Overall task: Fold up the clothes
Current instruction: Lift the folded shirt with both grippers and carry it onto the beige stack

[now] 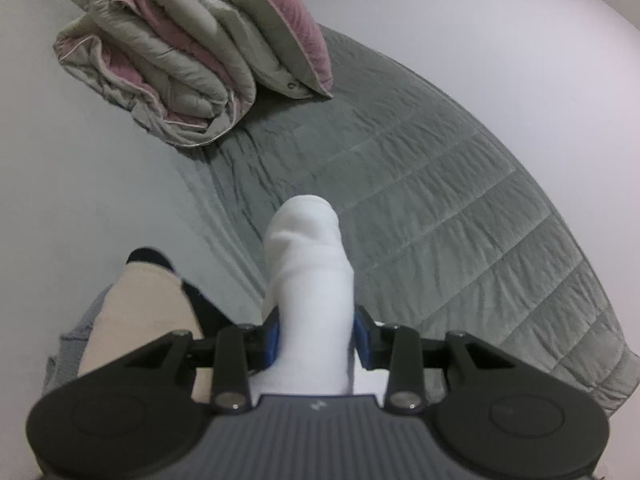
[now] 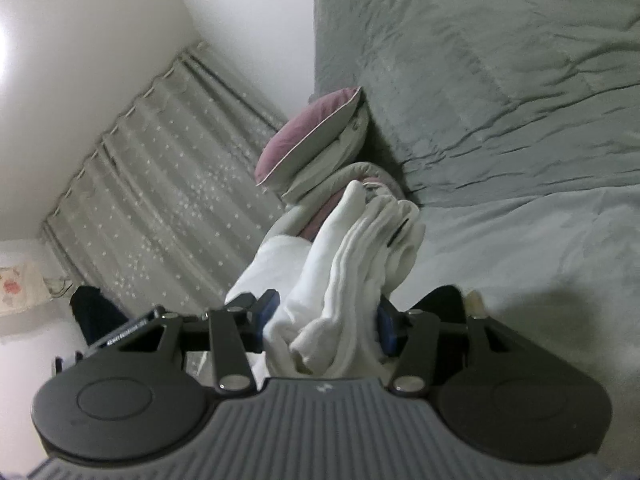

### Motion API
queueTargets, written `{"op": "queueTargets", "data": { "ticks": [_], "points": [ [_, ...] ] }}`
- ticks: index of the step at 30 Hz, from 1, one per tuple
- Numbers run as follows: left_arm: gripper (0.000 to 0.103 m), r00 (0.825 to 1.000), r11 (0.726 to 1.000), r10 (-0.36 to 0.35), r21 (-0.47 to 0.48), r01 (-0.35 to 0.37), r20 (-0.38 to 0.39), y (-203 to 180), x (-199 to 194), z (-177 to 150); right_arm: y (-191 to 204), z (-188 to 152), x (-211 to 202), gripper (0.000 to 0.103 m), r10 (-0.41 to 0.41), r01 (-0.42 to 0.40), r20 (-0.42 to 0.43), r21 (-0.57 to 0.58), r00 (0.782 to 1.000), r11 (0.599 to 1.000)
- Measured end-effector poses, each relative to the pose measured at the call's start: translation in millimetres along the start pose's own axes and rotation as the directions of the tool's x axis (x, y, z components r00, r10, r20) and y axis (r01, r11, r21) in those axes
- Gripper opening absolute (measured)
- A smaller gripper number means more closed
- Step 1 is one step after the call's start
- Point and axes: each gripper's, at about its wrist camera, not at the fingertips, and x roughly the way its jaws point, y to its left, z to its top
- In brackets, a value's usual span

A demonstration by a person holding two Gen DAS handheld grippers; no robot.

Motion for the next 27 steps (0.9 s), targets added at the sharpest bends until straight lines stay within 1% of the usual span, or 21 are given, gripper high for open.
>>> {"op": "queueTargets", "data": {
  "ticks": [3,5,6,8,9,10,12,14,15,16,18,19,21,23,25,27],
  "points": [
    [0.036,0.997,0.997,0.071,-0.002,-0.071,-0.007,23.3,12.5,-10.2,-13.9,-7.0,7.4,0.054,-0.038,0.039,-0.029,0.032,0.999,0.999],
    [0.040,0.994,0.994,0.112,0.001,-0.112,0.002,38.7,14.1,-18.2,-22.7,-13.0,13.5,0.054,-0.073,0.075,-0.058,0.043,0.996,0.996],
    [0.046,0.993,0.993,0.118,-0.003,-0.118,0.009,45.9,14.2,-22.1,-25.7,-15.6,15.7,0.054,-0.092,0.095,-0.071,0.038,0.993,0.995],
    [0.046,0.995,0.995,0.096,-0.016,-0.095,0.035,53.1,11.9,-27.5,-27.4,-19.2,17.5,0.059,-0.132,0.133,-0.088,0.006,0.987,0.991],
    [0.047,0.995,0.996,0.091,-0.018,-0.090,0.044,52.8,10.4,-28.7,-26.3,-20.7,17.1,0.065,-0.149,0.149,-0.086,-0.011,0.985,0.989],
    [0.048,0.995,0.996,0.089,-0.021,-0.088,0.048,51.4,9.1,-28.7,-24.7,-21.2,16.0,0.067,-0.153,0.152,-0.083,-0.020,0.985,0.988],
    [0.051,0.995,0.996,0.089,-0.030,-0.087,0.041,48.0,7.1,-26.2,-20.5,-20.6,11.8,0.067,-0.138,0.136,-0.075,-0.026,0.988,0.990],
    [0.049,0.995,0.995,0.089,-0.036,-0.088,0.033,47.6,6.1,-24.2,-18.3,-18.2,7.1,0.067,-0.129,0.127,-0.062,-0.031,0.990,0.991],
    [0.047,0.996,0.995,0.088,-0.042,-0.087,0.029,47.9,6.0,-23.6,-18.9,-16.8,6.0,0.067,-0.128,0.126,-0.055,-0.026,0.990,0.992],
    [0.040,0.996,0.995,0.086,-0.045,-0.085,0.031,47.7,5.6,-23.6,-21.7,-16.0,6.6,0.065,-0.119,0.119,-0.055,-0.008,0.991,0.993],
    [0.037,0.996,0.996,0.075,-0.046,-0.073,0.054,44.6,3.6,-25.5,-29.7,-17.0,8.6,0.058,-0.066,0.070,-0.061,0.062,0.996,0.996],
    [0.035,0.995,0.997,0.063,-0.041,-0.060,0.072,41.0,0.9,-25.6,-31.0,-17.1,8.7,0.056,-0.048,0.052,-0.054,0.078,0.997,0.996],
    [0.035,0.994,0.999,0.036,-0.042,-0.032,0.102,34.6,-3.7,-24.4,-23.1,-14.5,5.5,0.055,-0.033,0.035,-0.030,0.042,0.999,0.999],
    [0.035,0.991,0.999,0.024,-0.036,-0.019,0.131,29.3,-10.3,-21.8,-16.9,-12.0,2.3,0.055,-0.012,0.012,-0.015,0.033,1.000,0.999],
    [0.035,0.989,0.999,0.027,-0.024,-0.023,0.148,26.8,-16.1,-19.8,-12.8,-10.1,0.6,0.055,0.005,-0.005,-0.015,0.035,1.000,0.999],
    [0.036,0.988,0.999,0.051,-0.013,-0.049,0.146,29.7,-18.7,-20.4,-11.2,-9.1,2.6,0.055,-0.004,0.005,-0.041,0.040,0.999,0.999]
  ]
}}
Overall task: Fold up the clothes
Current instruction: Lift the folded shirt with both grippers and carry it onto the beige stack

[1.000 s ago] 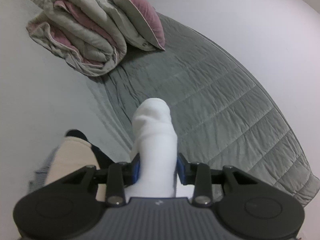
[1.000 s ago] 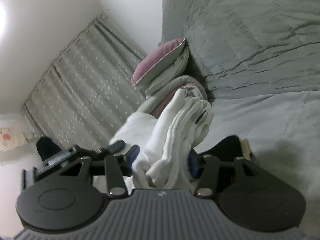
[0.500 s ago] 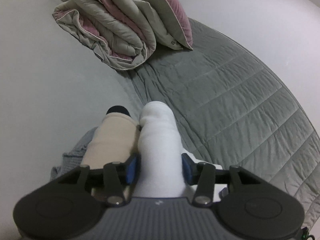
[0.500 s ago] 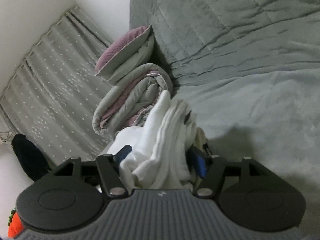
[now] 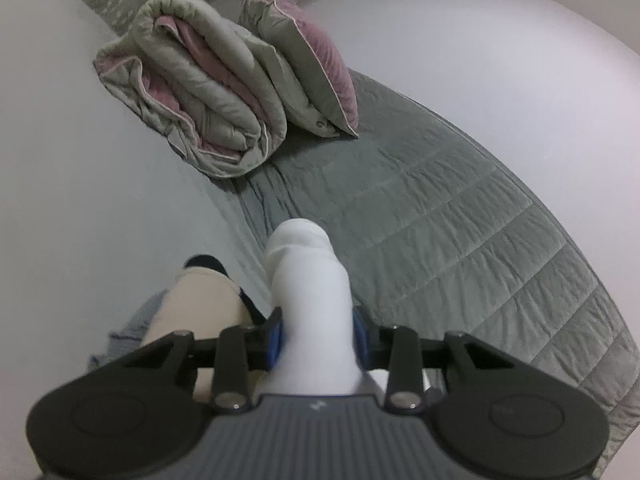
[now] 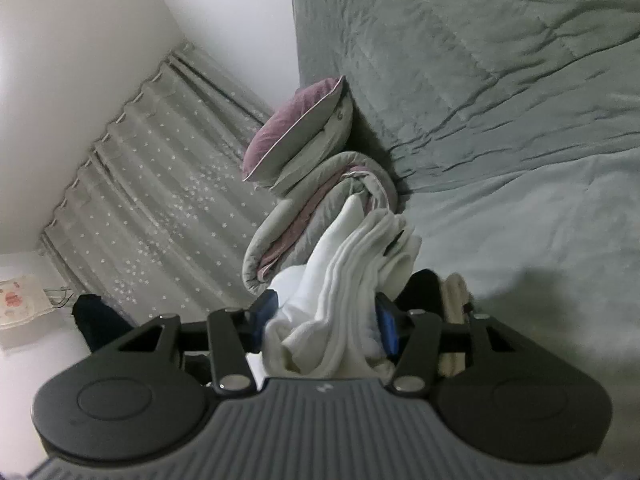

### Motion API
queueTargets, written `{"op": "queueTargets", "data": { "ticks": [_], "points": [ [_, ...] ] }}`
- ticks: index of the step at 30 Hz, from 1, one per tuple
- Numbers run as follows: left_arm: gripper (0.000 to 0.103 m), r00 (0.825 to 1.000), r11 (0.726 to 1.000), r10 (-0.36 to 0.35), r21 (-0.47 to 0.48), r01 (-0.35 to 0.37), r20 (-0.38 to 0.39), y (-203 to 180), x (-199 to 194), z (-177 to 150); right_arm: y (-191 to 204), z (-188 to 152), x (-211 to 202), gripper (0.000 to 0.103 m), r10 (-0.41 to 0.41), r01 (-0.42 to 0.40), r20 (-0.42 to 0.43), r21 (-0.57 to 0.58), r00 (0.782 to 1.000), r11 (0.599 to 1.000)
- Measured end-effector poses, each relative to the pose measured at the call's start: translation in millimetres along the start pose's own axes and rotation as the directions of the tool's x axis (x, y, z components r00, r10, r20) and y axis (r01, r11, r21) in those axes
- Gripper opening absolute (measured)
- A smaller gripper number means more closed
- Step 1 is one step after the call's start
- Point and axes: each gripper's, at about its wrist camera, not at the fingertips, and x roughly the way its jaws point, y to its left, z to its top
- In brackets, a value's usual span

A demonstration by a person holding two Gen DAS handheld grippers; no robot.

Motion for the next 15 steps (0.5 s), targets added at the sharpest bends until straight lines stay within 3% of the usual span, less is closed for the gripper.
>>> {"op": "queueTargets", "data": {
  "ticks": [3,4,6,12,15],
  "points": [
    [0.044,0.996,0.996,0.088,0.011,-0.087,-0.023,13.7,4.9,-6.2,-0.6,-1.0,12.6,0.056,-0.137,0.135,-0.101,-0.022,0.985,0.991],
    [0.051,0.994,0.994,0.106,0.008,-0.106,-0.021,18.7,5.7,-8.7,-0.4,-1.5,14.4,0.057,-0.171,0.167,-0.106,-0.042,0.980,0.985],
    [0.051,0.994,0.994,0.105,0.005,-0.105,0.036,19.7,-0.2,-8.8,1.5,-0.4,13.2,0.065,-0.196,0.190,-0.091,-0.066,0.976,0.979],
    [0.050,0.976,0.988,0.064,0.125,-0.092,0.207,-10.5,-17.6,0.9,19.2,1.6,-10.2,0.065,-0.119,0.139,0.123,-0.168,0.985,0.976],
    [0.043,0.982,0.969,0.024,0.239,-0.069,0.189,-27.4,-10.7,-2.8,28.1,-3.4,-15.0,0.053,-0.049,0.098,0.199,-0.244,0.979,0.965]
  ]
}}
